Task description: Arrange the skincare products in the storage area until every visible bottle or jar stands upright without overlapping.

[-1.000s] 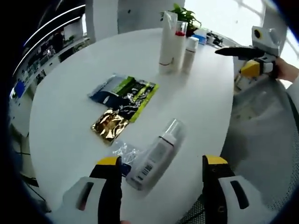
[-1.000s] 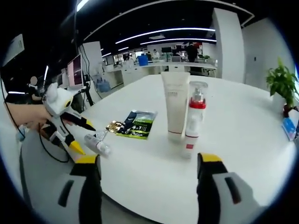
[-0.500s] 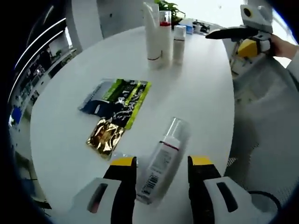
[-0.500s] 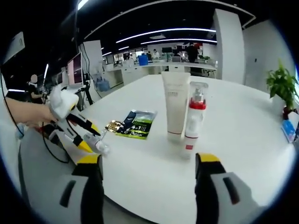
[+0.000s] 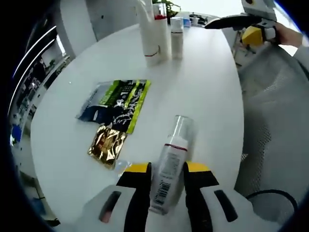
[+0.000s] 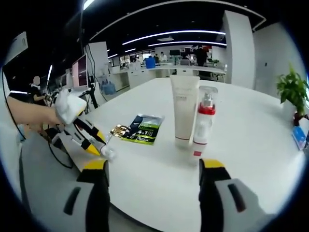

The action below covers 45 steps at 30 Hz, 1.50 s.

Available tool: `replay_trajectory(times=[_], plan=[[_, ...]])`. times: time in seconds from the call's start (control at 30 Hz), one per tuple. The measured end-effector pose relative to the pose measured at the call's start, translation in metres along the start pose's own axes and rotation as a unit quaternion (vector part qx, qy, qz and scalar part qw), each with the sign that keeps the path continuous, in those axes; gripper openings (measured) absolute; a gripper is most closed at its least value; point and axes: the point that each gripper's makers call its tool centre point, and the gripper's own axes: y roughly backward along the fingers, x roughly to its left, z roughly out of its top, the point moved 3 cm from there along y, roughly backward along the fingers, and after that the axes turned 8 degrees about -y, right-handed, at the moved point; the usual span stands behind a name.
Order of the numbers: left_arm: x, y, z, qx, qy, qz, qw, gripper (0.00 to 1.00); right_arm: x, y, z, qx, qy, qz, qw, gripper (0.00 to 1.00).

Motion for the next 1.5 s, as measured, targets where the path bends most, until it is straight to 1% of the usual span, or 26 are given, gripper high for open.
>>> replay_trajectory(times=[0.03, 0.13, 0.27, 0.33, 0.37, 0.43, 0.6, 0.7, 0.73, 0.77, 0.83, 0.87, 0.9, 0.93, 1.07, 1.1, 1.13, 1.17, 1.2, 1.23, 1.27, 1.3, 1.33, 1.43, 1.47, 1.5], plan=[[0.000, 0.000, 0.000, -0.005, 0.000, -0.004, 1.0000, 0.21, 0.000, 0.000, 0.000, 0.000, 0.000, 0.000, 1.0000, 0.76], [0.000, -0.001, 0.000, -0.008, 0.000, -0.007, 0.9999, 0.19, 0.000, 0.000, 0.000, 0.000, 0.000, 0.000, 1.0000, 0.76], [0.002, -0.003, 0.001, -0.021, 0.016, 0.003, 0.9997, 0.18, 0.000, 0.000, 0.000, -0.001, -0.001, 0.000, 1.0000, 0.76], [0.002, -0.004, 0.003, -0.035, 0.037, 0.001, 0.9987, 0.17, 0.000, 0.000, 0.000, 0.000, -0.001, 0.001, 1.0000, 0.75], [0.002, -0.004, 0.006, -0.052, 0.059, 0.004, 0.9969, 0.17, 0.000, 0.000, 0.000, 0.000, 0.000, 0.000, 1.0000, 0.75], [0.003, 0.000, 0.008, -0.066, 0.077, 0.008, 0.9948, 0.17, 0.000, 0.000, 0.002, -0.006, 0.006, -0.001, 1.0000, 0.73], [0.004, 0.005, 0.008, -0.083, 0.104, 0.014, 0.9911, 0.17, 0.001, 0.000, 0.003, -0.008, 0.003, 0.001, 1.0000, 0.72], [0.005, 0.008, 0.008, -0.093, 0.126, 0.013, 0.9875, 0.17, 0.001, 0.000, 0.002, -0.007, 0.001, 0.001, 1.0000, 0.71], [0.005, 0.009, 0.010, -0.102, 0.140, 0.014, 0.9848, 0.17, 0.001, 0.000, 0.002, -0.007, 0.001, 0.002, 1.0000, 0.70], [0.004, 0.010, 0.012, -0.111, 0.157, 0.010, 0.9812, 0.17, 0.001, 0.000, 0.002, -0.006, 0.001, 0.002, 1.0000, 0.70], [0.005, 0.013, 0.015, -0.142, 0.209, 0.001, 0.9676, 0.17, 0.001, 0.000, 0.002, -0.005, 0.002, 0.002, 1.0000, 0.70], [0.005, 0.017, 0.019, -0.161, 0.239, -0.003, 0.9576, 0.17, 0.002, 0.000, 0.002, -0.005, 0.003, 0.004, 1.0000, 0.70], [0.005, 0.018, 0.021, -0.166, 0.248, -0.004, 0.9543, 0.17, 0.002, 0.000, 0.002, -0.006, 0.005, 0.005, 1.0000, 0.70], [0.005, 0.023, 0.024, -0.180, 0.270, -0.006, 0.9458, 0.17, 0.004, 0.000, 0.002, -0.005, 0.008, 0.008, 0.9999, 0.70], [0.001, 0.037, 0.041, -0.226, 0.296, -0.014, 0.9281, 0.17, 0.009, 0.000, 0.003, -0.006, 0.011, 0.023, 0.9997, 0.69], [-0.001, 0.042, 0.047, -0.243, 0.304, -0.020, 0.9208, 0.17, 0.011, 0.000, 0.004, -0.007, 0.010, 0.028, 0.9995, 0.69], [-0.001, 0.046, 0.050, -0.252, 0.310, -0.023, 0.9164, 0.17, 0.013, 0.000, 0.005, -0.008, 0.005, 0.038, 0.9992, 0.69], [-0.003, 0.051, 0.056, -0.268, 0.319, -0.029, 0.9086, 0.17, 0.015, 0.001, 0.007, -0.012, 0.003, 0.045, 0.9989, 0.67], [-0.004, 0.055, 0.060, -0.279, 0.324, -0.035, 0.9030, 0.17, 0.019, 0.003, 0.014, -0.030, 0.004, 0.056, 0.9980, 0.65], [-0.005, 0.058, 0.063, -0.288, 0.325, -0.039, 0.8998, 0.17, 0.021, 0.005, 0.018, -0.039, 0.002, 0.062, 0.9973, 0.63], [-0.006, 0.063, 0.067, -0.300, 0.327, -0.041, 0.8952, 0.17, 0.024, 0.006, 0.020, -0.047, -0.008, 0.071, 0.9963, 0.60], [-0.007, 0.068, 0.071, -0.311, 0.331, -0.050, 0.8895, 0.17, 0.029, 0.008, 0.022, -0.049, -0.033, 0.084, 0.9947, 0.58], [-0.007, 0.071, 0.075, -0.321, 0.335, -0.054, 0.8843, 0.17, 0.033, 0.009, 0.024, -0.051, -0.048, 0.095, 0.9930, 0.57], [-0.008, 0.083, 0.086, -0.359, 0.353, -0.075, 0.8612, 0.17, 0.042, 0.012, 0.036, -0.082, -0.068, 0.123, 0.9867, 0.59], [-0.008, 0.088, 0.090, -0.376, 0.362, -0.085, 0.8488, 0.17, 0.045, 0.013, 0.039, -0.085, -0.079, 0.133, 0.9844, 0.59], [-0.008, 0.091, 0.093, -0.386, 0.365, -0.090, 0.8423, 0.17, 0.050, 0.014, 0.044, -0.090, -0.092, 0.149, 0.9805, 0.59]])
